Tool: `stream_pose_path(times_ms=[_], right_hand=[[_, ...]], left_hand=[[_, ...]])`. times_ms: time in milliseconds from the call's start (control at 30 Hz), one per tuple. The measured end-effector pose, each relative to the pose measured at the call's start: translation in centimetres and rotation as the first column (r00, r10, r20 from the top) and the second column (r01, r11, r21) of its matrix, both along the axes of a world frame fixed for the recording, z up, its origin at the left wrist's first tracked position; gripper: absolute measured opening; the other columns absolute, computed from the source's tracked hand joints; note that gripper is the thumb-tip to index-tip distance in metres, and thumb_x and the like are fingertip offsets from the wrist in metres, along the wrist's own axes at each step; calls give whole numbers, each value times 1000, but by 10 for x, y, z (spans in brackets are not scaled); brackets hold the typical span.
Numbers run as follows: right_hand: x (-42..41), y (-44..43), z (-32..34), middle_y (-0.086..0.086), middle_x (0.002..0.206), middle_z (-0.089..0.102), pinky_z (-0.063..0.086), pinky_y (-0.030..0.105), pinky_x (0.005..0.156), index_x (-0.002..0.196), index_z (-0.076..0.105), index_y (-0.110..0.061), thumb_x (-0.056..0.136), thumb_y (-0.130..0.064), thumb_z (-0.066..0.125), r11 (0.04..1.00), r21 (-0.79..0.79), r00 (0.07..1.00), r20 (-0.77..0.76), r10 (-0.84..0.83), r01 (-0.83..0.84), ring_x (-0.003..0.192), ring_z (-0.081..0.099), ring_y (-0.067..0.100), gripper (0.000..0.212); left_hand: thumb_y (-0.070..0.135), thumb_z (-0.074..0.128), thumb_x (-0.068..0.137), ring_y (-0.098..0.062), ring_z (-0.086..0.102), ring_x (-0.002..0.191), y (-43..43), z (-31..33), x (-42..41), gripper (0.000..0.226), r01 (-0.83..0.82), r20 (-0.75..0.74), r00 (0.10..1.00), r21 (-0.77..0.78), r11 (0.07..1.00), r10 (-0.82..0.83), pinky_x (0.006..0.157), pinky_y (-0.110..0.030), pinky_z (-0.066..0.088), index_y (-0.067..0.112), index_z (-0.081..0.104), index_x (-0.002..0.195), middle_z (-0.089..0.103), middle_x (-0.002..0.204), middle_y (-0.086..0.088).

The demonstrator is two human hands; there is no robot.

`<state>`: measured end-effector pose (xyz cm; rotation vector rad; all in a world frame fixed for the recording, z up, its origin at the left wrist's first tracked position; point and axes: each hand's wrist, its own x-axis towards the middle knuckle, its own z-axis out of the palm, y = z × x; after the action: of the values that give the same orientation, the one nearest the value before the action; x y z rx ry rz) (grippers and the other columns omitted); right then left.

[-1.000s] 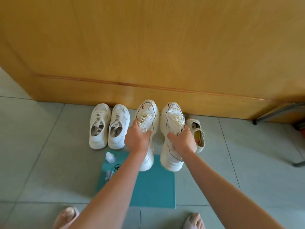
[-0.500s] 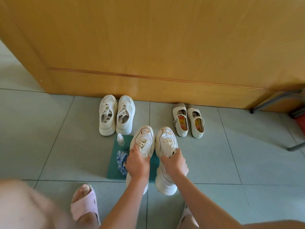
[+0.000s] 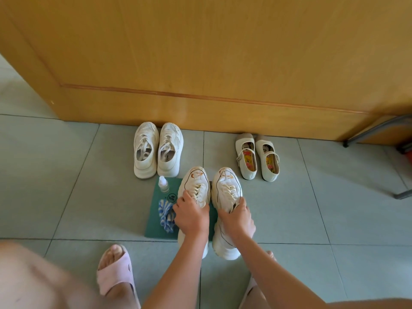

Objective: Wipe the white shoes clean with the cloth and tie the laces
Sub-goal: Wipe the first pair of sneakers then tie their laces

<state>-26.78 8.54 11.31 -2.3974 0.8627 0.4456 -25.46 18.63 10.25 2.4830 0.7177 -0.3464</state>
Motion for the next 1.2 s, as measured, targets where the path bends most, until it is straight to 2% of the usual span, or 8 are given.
stream_pose_path(times_ms=[467,633,767,867,933,1000,1100,1200], right_hand=[[-5,0,0,7,126,48,46,37,84,134,25,-18,78,-51,65,999,39,1000,-8,24,-24,110,54,28,76],[1,-5,-2,8,138,40,43,41,94,143,18,-17,75,-61,62,994,107,1000,-24,-12,14,122,48,29,92],[5,-8,2,7,146,34,41,45,102,145,21,-16,78,-60,60,992,123,994,98,-48,35,129,41,27,90],[9,-2,4,5,146,35,35,44,108,143,29,-18,82,-54,58,991,127,979,204,23,-50,132,36,23,76],[13,5,8,2,146,35,31,43,111,139,37,-20,85,-48,57,984,132,956,282,81,-123,133,32,21,65],[18,15,13,0,147,34,26,41,114,136,42,-22,88,-42,57,971,113,925,343,162,-212,136,28,19,54],[27,36,18,-3,147,35,23,36,113,131,49,-23,90,-35,57,917,35,857,371,357,-397,137,25,17,43],[44,61,17,-2,147,37,23,38,115,134,47,-21,88,-28,61,832,104,800,360,480,-545,137,24,17,49]], left_hand=[[49,63,81,-28,41,123,-2,4,3,74,20,-29,999,23,1000,-19,83,-38,47,11,32,137,44,134,-11],[55,62,79,-30,38,126,3,4,4,81,-41,-11,999,-110,993,40,90,-43,43,14,31,141,41,137,-12],[60,63,76,-30,35,130,9,6,1,87,-49,15,998,-227,973,54,97,-44,39,16,30,143,38,141,-12],[68,60,72,-28,41,128,20,4,0,87,-90,31,994,-378,922,109,101,-44,38,19,38,140,43,139,-7],[70,58,72,-23,54,113,34,2,-4,68,-122,100,976,-482,868,193,93,-41,47,22,56,119,57,122,-3],[51,62,79,-26,58,99,53,-3,-10,44,-128,218,941,-480,868,259,81,-39,49,16,61,105,61,106,-8],[22,67,84,-26,55,105,85,-15,-20,39,-175,242,930,-371,912,277,80,-30,41,10,58,120,59,114,-11],[25,72,80,-26,52,113,104,-33,-23,52,-188,130,959,-374,908,252,85,-33,42,10,54,126,56,121,-11]])
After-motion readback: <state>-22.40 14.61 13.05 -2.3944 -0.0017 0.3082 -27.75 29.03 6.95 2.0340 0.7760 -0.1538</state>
